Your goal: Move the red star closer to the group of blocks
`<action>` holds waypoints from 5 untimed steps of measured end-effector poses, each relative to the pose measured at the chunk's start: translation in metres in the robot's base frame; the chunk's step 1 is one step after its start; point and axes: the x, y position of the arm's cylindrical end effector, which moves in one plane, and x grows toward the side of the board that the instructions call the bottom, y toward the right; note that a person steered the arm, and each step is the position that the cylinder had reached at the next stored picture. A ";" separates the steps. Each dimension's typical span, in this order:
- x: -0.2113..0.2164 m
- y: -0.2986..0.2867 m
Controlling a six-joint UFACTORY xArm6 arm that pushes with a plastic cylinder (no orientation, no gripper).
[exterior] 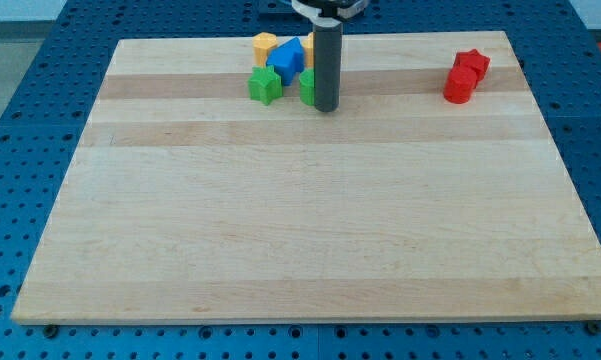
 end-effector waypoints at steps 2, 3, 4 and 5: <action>0.018 0.034; 0.030 0.086; 0.030 0.144; 0.029 0.209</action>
